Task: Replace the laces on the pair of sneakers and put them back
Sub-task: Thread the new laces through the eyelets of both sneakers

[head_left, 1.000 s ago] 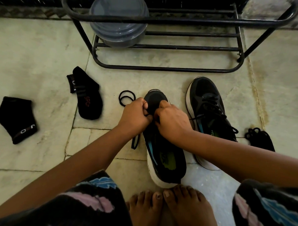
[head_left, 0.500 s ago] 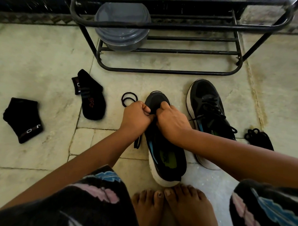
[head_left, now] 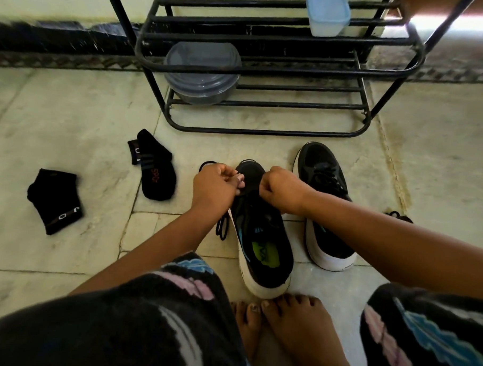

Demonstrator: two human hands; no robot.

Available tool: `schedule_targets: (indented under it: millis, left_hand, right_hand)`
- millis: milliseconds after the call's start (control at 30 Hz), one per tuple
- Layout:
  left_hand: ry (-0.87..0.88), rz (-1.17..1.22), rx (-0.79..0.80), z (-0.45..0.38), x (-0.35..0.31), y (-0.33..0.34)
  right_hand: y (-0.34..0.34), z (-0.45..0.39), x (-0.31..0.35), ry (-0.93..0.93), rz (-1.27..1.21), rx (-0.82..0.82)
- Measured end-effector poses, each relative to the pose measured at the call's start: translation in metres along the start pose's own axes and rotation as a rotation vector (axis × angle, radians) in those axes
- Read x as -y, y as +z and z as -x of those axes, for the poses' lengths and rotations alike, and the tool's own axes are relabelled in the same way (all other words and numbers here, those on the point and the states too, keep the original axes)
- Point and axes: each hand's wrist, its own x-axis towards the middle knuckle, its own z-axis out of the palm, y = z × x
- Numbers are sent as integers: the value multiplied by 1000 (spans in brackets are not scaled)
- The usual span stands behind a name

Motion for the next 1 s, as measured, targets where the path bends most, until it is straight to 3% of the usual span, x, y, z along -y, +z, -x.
schedule_targets:
  millis: [367,500,633,767,867,1000]
  left_hand:
    - [2,-125,-30,2,19,-3]
    - [20,-68,-29,-2,22,2]
    - [-19,76,-18,-6,19,5]
    - [-31,120,30,-5,19,5]
    - [-22,153,34,-3,18,5]
    - [15,257,174,2,12,3]
  right_hand:
    - [23,-10,10,-15,179,-233]
    - [27,-16,8,-63,174,-214]
    - [17,-20,3,-127,116,-51]
    - [-3,-15,4,-98,-23,39]
    - [-16,-5,4,8,-300,66]
    - [-25,2,3,107,-520,9]
